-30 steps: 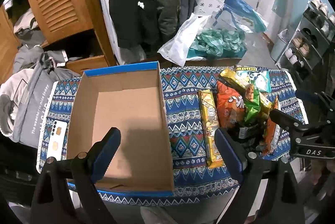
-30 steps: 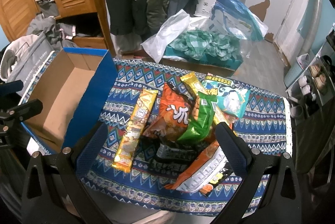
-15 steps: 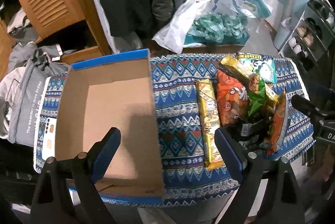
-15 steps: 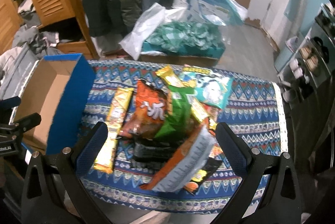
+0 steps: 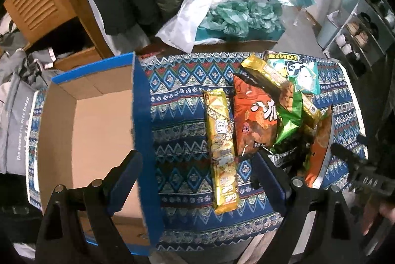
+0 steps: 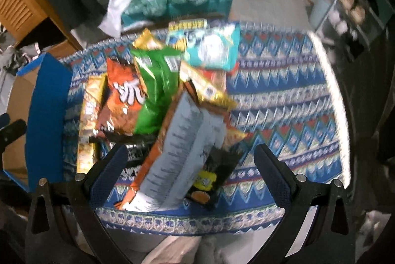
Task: Organize snacks
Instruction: 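Move the right tool to the white chip bag while the left tool approaches the yellow wafer bar, then close the right tool on the white chip bag while the left tool grasps the yellow wafer bar, then carry the white bag into the box and open the right tool while the left tool carries the bar, then lower the yellow wafer bar into the box and open the left tool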
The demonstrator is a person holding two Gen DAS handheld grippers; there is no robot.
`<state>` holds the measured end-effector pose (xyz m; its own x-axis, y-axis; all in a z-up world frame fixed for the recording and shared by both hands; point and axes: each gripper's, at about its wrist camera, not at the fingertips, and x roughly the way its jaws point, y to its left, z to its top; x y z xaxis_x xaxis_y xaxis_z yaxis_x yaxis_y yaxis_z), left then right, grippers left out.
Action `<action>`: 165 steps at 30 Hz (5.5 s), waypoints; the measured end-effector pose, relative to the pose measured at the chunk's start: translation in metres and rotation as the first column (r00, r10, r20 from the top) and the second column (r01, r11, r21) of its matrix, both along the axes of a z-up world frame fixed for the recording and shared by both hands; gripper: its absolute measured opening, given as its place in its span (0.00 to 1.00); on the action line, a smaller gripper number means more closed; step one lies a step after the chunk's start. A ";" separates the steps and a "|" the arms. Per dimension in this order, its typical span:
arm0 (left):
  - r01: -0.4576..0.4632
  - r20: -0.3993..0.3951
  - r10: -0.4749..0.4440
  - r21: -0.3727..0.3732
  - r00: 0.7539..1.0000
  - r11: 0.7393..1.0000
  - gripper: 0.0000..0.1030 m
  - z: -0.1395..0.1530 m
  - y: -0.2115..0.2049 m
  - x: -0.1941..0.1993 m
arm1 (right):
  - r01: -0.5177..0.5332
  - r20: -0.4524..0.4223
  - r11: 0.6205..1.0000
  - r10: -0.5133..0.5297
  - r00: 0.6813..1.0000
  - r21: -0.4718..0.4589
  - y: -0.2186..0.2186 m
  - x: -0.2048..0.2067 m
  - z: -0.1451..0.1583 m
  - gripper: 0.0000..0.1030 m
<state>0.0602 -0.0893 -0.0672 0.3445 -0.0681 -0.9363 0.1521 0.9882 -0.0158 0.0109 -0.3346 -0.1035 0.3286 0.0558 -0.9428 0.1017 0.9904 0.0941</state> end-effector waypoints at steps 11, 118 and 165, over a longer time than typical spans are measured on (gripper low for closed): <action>-0.011 -0.112 0.012 0.006 0.994 1.000 0.90 -0.046 -0.021 0.011 | -0.011 -0.076 0.999 0.014 0.997 0.040 0.004 0.005 -0.039 0.93; -0.196 0.068 0.200 -0.051 0.978 0.979 0.31 0.033 0.150 -0.009 | -0.404 0.158 0.900 0.380 0.911 0.162 0.249 0.057 0.071 0.46; -0.373 0.040 0.372 0.015 0.927 0.928 0.50 0.001 0.221 -0.009 | -0.420 0.148 0.893 0.398 0.905 0.164 0.284 0.068 0.053 0.70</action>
